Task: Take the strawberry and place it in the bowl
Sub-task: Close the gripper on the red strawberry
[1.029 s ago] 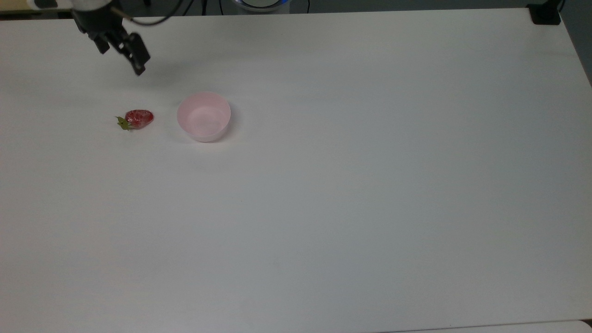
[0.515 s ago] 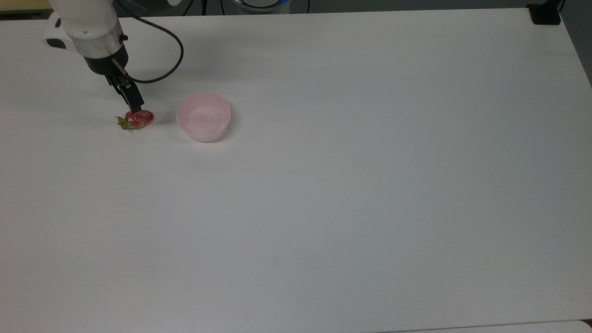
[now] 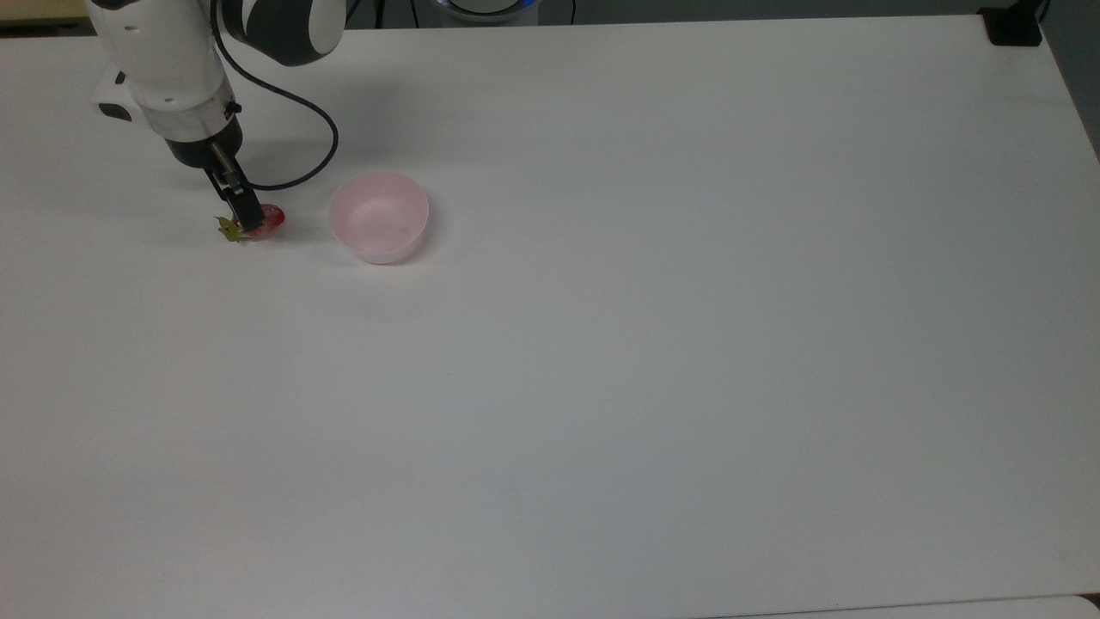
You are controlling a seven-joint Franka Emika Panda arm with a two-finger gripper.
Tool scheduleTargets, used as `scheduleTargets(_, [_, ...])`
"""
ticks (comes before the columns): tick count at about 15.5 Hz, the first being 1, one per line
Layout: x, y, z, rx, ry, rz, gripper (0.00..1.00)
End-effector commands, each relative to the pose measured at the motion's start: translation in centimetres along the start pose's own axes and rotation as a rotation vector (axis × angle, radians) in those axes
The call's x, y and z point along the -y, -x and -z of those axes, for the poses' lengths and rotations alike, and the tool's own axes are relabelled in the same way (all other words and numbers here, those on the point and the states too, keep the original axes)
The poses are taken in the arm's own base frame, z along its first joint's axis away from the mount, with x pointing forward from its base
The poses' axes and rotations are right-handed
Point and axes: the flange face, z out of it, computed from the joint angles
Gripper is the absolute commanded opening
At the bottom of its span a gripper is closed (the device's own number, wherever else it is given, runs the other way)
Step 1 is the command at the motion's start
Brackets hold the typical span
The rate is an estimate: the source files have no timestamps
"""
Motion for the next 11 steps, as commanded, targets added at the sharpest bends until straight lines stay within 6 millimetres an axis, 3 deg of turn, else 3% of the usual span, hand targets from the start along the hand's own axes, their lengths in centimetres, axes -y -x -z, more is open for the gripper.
scheduleTargets(1, [0.84, 0.48, -1.46, -0.013, 0.012, -0.007, 0.78])
scheduleTargets(4, [1.25, 0.43, -1.80, -0.029, 0.007, 0.001, 0.59])
scheduleTargets(9, [1.51, 0.38, -1.83, -0.034, 0.006, 0.011, 0.40])
scheduleTargets(11, [1.51, 0.31, -1.34, -0.038, 0.001, 0.012, 0.37])
